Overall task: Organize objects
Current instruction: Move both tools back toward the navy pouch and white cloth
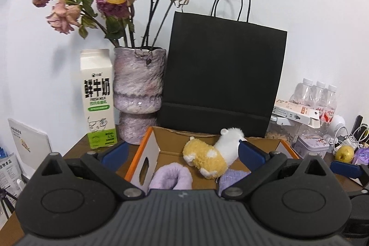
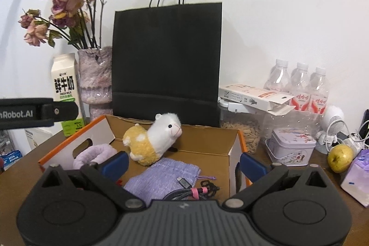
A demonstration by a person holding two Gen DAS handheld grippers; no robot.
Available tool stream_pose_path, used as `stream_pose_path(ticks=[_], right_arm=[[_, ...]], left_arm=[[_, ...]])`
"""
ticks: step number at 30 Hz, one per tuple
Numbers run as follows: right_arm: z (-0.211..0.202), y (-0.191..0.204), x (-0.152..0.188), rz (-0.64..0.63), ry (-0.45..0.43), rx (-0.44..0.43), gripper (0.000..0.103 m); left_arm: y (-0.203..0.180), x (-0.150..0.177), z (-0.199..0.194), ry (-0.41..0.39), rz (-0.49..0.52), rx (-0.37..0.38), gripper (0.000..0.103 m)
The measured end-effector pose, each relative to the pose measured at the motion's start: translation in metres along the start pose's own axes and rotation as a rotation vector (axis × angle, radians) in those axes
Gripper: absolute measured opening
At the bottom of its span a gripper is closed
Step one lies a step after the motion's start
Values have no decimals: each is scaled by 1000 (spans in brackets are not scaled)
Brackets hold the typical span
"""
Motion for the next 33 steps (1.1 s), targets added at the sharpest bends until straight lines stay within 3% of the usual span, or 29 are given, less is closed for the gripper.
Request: stream_pose_path(ticks=[33], right_arm=[[-167, 67, 58, -47, -53, -6, 103]], left_arm=[[68, 37, -167, -98, -2, 12, 103]])
Point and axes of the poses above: each gripper's, at about its wrist camera, not at the fingertips, and z roughly the way its jaws point, y to its left, x to its underside, the point moved 9 cm from there along z, roughly the way its jaws point, and after that the axes turned 11 degrees about -x, right-handed, at the moved point
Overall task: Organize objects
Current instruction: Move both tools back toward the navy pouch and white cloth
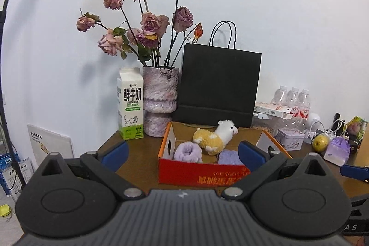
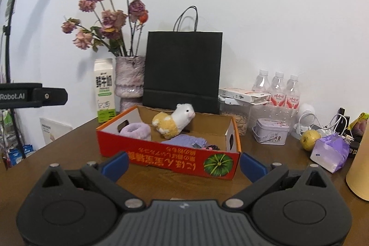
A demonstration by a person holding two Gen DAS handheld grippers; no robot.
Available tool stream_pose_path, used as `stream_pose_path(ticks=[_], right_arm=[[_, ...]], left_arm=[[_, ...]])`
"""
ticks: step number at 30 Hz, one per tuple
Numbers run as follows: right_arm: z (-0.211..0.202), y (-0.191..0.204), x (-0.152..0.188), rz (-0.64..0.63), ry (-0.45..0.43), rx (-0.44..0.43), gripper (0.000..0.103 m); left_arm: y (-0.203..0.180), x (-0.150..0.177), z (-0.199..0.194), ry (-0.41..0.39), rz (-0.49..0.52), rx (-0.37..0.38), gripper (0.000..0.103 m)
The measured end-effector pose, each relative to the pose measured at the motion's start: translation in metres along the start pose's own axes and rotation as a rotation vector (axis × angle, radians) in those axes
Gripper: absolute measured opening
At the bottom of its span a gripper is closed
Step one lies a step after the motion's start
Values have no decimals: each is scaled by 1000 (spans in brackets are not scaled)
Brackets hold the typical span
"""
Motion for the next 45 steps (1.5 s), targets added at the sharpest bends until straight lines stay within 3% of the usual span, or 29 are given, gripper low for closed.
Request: stream_pose_path(ticks=[12, 26, 33, 45], right_arm=[[-36, 41, 33, -20, 40, -58, 103], [-53, 66, 86, -9, 160, -98, 103], [-37, 76, 101, 22, 233, -121, 103], [33, 92, 127, 72, 414, -90, 103]], left_arm=[[24, 44, -37, 67, 37, 6, 103], [50, 107, -62, 165, 90, 9, 103], [74, 125, -57, 207, 70, -21, 103], [87, 135, -50, 242, 49, -25, 103]])
Point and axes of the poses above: each gripper's, at about its wrist camera, not at the fingertips, and z roughly the way its jaws point, y to its left, x to its underside, the point moved 9 cm from there along z, roughly the way its jaws point, and after that the axes turned 11 degrees about -x, right-handed, at the moved point
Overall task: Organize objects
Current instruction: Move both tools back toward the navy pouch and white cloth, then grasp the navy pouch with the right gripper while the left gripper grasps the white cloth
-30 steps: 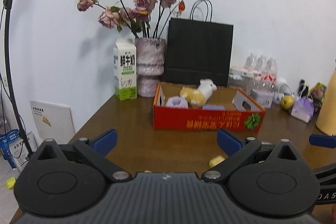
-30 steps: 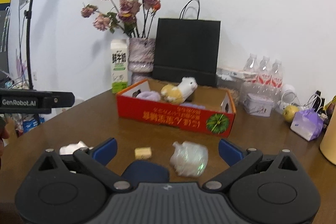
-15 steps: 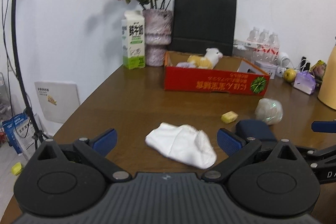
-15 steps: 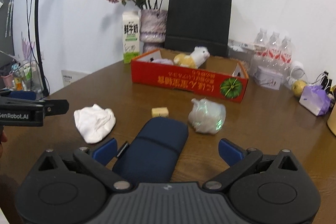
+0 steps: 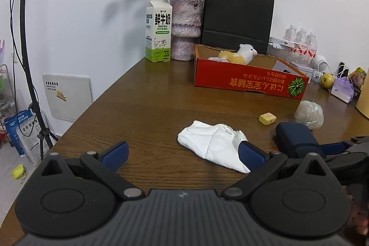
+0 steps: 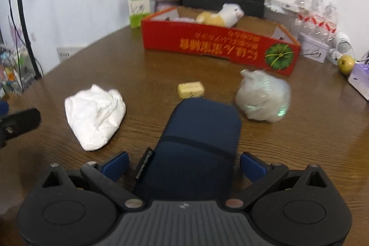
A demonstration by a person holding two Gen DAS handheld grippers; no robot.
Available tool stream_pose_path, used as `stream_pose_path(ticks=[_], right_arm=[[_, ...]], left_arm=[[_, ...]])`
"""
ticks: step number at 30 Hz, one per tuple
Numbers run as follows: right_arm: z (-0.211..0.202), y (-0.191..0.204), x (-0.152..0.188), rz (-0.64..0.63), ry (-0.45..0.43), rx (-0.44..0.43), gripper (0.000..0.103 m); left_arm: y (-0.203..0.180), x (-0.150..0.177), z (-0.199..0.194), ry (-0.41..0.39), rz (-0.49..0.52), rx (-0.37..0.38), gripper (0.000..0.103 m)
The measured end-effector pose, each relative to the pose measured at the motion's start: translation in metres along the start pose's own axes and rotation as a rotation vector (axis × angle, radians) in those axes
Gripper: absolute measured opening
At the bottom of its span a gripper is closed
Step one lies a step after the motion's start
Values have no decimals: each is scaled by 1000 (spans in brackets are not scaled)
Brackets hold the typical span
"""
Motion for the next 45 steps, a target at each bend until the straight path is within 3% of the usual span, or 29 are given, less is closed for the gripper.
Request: stream_pose_path(ticks=[4, 6, 7, 8, 13, 25, 35, 45], right_arm=[[4, 2, -2, -4, -16, -21, 103], [1, 1, -2, -18, -41, -36, 91], [-1, 1, -3, -25, -59, -42, 74], [-4, 0, -4, -29, -75, -42, 69], [-16, -2, -2, -69, -127, -48, 61], [-65, -28, -3, -206, -292, 55, 60], [-90, -77, 5, -122, -344, 85, 60], [-94, -78, 6, -109, -369, 63, 60]], left_arm=[[6, 1, 2, 9, -10, -4, 103], [6, 2, 4, 15, -11, -8, 103], [7, 2, 5, 18, -12, -8, 103], [7, 3, 5, 21, -13, -9, 103], [5, 3, 7, 26, -2, -13, 103], [-15, 2, 16, 47, 43, -15, 103], [-45, 4, 31, 105, 62, 3, 103], [-70, -5, 67, 198, 61, -17, 103]])
Point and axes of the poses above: each gripper's, at about its wrist camera, not at the fingertips, and z roughly the way its jaws point, y to its left, x to its underside, the point moved 9 cm from there along z, roughly the way its jaws point, and after that the axes turned 11 degrees about -x, right-handed, at the moved point
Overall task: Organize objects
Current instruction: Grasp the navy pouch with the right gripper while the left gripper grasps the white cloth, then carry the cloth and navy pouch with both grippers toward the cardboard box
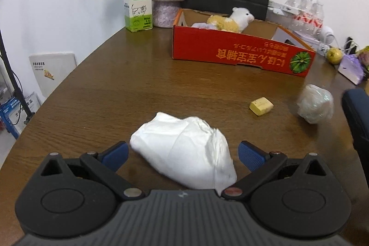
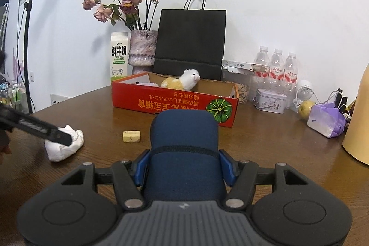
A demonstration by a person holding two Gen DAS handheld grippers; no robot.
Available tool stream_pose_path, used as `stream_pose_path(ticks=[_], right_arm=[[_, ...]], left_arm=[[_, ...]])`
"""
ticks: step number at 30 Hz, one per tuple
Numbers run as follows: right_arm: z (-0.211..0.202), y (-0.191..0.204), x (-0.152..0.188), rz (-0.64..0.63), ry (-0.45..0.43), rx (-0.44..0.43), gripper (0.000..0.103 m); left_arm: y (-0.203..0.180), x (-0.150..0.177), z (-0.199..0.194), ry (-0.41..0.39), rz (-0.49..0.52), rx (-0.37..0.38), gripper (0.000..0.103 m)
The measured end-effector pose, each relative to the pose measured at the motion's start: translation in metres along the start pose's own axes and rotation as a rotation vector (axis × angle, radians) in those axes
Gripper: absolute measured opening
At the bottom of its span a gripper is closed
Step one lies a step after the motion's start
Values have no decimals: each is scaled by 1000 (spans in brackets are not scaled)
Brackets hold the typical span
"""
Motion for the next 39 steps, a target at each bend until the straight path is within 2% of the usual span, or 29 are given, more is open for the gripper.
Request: stream_pose_path(ticks=[4, 6, 20, 23, 28, 32, 39], right_arm=[[0, -1, -1, 3, -5, -2, 60], [-1, -1, -1, 3, -8, -3, 60], [1, -3, -1, 18, 1, -7, 60], [0, -2, 0, 16, -2, -3, 60], [-1, -1, -1, 11, -9, 0, 60], [-1, 0, -1, 7, -11, 4, 60], [-1, -1, -1, 2, -11, 7, 60]], left_arm=[[-6, 2, 21, 35, -1, -67, 103], [-9, 3, 24, -17, 1, -93, 103], [-6, 4, 21, -19, 1, -78, 102], [-9, 4, 16, -35, 9, -66, 92], [-5, 4, 7, -65, -16, -81, 53], [-3, 7, 0, -79, -30, -54, 44], [-5, 8, -13, -134, -21, -38, 43]])
Point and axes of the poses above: each gripper's, at about its wrist camera, not at the fingertips, and z roughly the way its jaws point, y to its left, x to its underside, the point moved 9 cm from there along z, roughly the way its jaws point, and after that the axes turned 11 degrees about -x, right-handed, at the moved point
